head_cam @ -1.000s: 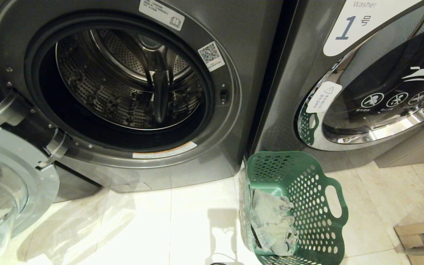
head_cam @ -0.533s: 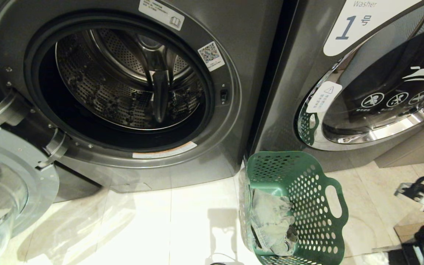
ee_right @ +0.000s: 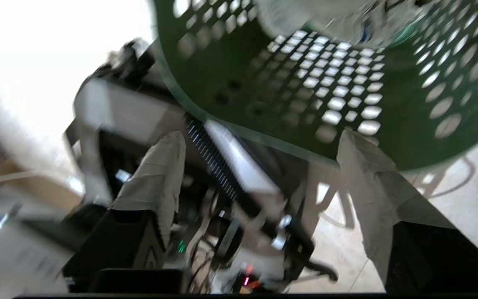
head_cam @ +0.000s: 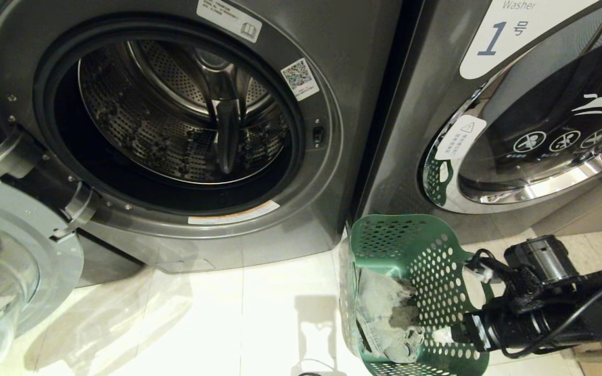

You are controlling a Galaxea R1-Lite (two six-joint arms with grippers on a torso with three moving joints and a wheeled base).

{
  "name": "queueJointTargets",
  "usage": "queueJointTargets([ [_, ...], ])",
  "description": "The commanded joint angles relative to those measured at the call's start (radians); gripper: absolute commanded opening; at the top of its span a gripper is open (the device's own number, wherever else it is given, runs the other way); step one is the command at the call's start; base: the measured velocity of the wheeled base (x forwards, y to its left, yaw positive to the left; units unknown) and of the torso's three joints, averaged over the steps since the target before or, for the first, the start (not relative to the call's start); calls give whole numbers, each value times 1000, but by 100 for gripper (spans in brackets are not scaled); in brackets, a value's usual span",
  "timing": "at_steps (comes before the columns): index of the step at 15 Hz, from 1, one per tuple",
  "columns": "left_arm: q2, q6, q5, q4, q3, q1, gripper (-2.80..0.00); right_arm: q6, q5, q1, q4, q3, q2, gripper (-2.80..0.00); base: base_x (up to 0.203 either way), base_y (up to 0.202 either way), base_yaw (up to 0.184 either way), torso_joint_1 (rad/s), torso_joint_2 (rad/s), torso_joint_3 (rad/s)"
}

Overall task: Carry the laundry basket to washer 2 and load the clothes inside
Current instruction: Place the clothes into the washing machine

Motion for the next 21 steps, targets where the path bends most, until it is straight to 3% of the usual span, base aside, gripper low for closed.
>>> queueJointTargets([
  [1,2,0,0,0,0,0,-280,12,-61,7,-136,0,159,0,0,0,0,0,0,0],
  [6,2,0,0,0,0,0,-280,21,-122,-9,-170,-23,208,0,0,0,0,0,0,0],
  [9,2,0,0,0,0,0,-280,41,-129,-29,-300,-26,300,0,0,0,0,0,0,0],
  [11,2,0,0,0,0,0,-280,43,-128,-67,-428,-44,376,0,0,0,0,0,0,0],
  [14,2,0,0,-1,0,0,-280,5,-119,-158,-466,-94,470,0,0,0,0,0,0,0],
  [17,2,0,0,0,0,0,-280,-82,-63,-224,-475,-176,564,0,0,0,0,0,0,0],
  [21,2,0,0,0,0,0,-280,-95,47,-248,-472,-269,653,0,0,0,0,0,0,0],
])
